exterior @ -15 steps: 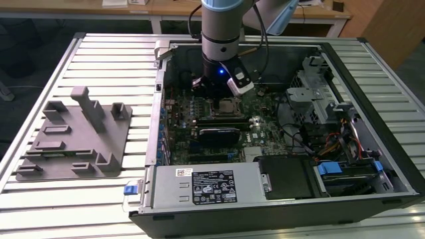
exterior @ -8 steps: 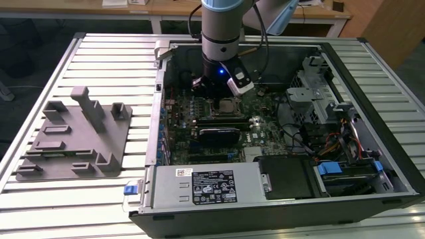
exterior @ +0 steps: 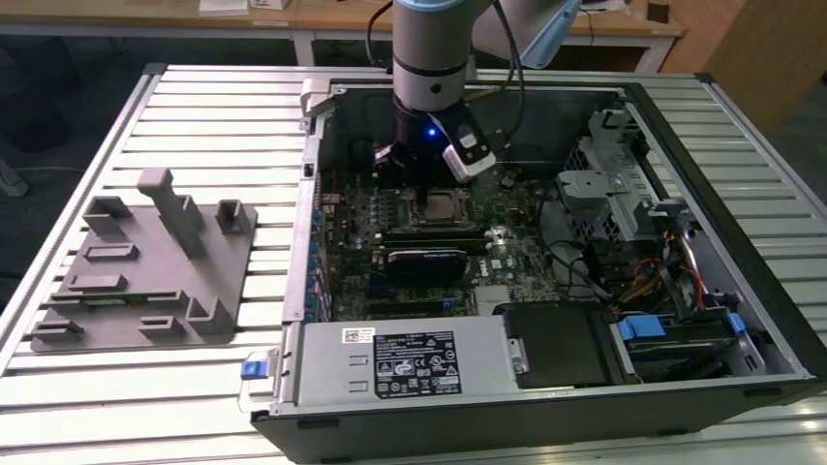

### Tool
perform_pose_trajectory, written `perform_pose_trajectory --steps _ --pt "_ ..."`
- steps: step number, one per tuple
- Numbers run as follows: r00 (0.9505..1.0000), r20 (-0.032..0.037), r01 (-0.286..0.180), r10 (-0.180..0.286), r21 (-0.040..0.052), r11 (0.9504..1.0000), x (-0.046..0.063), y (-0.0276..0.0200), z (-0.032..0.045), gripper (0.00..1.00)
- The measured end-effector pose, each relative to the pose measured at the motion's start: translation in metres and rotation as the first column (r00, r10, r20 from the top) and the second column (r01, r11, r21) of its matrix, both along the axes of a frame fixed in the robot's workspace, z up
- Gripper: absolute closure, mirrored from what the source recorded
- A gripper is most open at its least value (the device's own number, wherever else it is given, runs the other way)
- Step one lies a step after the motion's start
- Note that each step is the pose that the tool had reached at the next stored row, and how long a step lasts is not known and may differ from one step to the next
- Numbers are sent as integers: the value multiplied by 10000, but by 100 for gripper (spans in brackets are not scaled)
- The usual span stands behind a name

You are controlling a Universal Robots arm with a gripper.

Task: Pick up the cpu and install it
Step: 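Close the cpu cover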

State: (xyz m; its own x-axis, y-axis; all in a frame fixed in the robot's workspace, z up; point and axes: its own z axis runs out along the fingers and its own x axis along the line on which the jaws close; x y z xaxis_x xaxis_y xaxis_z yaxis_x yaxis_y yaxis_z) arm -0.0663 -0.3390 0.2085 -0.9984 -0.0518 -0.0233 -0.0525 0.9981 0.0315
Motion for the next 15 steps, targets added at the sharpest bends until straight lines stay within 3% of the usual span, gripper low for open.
perform_pose_trajectory --steps 8,15 --pt "10000 0 -1 1 0 10000 0 0 121 89" --pt "10000 -1 -3 3 -1 10000 4 0 125 89"
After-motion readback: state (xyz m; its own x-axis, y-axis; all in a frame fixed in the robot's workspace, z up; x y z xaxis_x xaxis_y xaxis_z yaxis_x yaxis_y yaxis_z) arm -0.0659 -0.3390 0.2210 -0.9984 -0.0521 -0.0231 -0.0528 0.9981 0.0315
